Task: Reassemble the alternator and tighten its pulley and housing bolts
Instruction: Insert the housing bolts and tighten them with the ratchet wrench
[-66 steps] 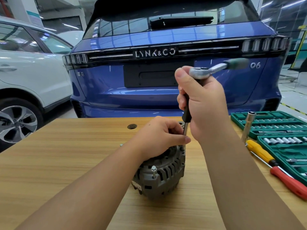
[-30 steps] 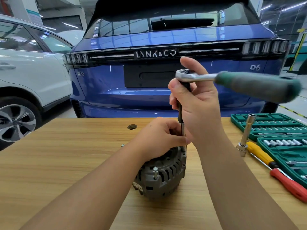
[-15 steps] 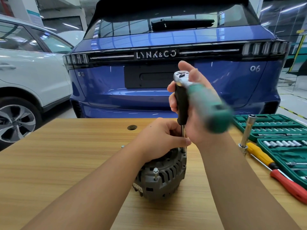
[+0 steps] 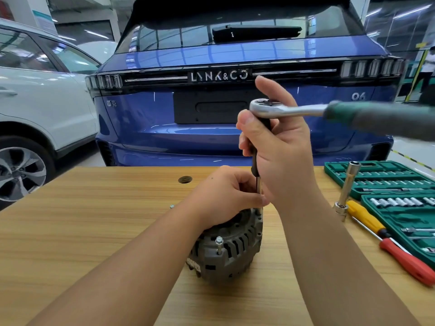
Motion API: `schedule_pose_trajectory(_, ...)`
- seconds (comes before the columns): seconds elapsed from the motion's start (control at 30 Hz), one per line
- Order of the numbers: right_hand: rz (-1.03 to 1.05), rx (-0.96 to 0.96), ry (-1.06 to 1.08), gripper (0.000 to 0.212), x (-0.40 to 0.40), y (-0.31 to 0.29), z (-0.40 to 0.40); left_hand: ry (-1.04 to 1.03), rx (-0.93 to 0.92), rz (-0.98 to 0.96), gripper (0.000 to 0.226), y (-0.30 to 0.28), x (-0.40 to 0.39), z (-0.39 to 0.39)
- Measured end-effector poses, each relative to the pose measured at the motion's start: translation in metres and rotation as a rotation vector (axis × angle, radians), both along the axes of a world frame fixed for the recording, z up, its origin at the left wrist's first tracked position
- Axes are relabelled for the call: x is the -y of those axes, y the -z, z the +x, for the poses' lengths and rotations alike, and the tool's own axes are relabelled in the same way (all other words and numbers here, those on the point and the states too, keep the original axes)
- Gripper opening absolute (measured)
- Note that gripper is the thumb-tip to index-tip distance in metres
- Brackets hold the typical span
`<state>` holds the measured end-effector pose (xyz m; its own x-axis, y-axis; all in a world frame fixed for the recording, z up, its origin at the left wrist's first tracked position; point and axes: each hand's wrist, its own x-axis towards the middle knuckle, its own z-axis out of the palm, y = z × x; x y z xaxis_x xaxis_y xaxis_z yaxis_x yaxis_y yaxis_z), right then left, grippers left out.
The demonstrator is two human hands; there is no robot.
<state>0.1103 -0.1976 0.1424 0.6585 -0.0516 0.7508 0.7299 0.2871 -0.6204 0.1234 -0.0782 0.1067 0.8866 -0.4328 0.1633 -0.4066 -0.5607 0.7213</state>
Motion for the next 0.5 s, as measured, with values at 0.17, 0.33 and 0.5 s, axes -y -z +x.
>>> schedule_pose_trajectory(0.17,-0.094,-0.012,0.028,0.043,0.000,0.005,0.002,0.004,-0.018,-0.013,0.010,-0.001,-0.001,-0.002)
schedule_pose_trajectory(0.33,-0.002,-0.179,-0.257,0.045,0.009,-0.007,0.001,-0.024,-0.007,-0.014,0.008,0.000,0.000,-0.001)
schedule_pose_trajectory(0.5,0.029,-0.277,-0.330,0.046,0.010,-0.007,-0.002,-0.028,-0.006,-0.021,0.009,0.002,-0.001,0.000)
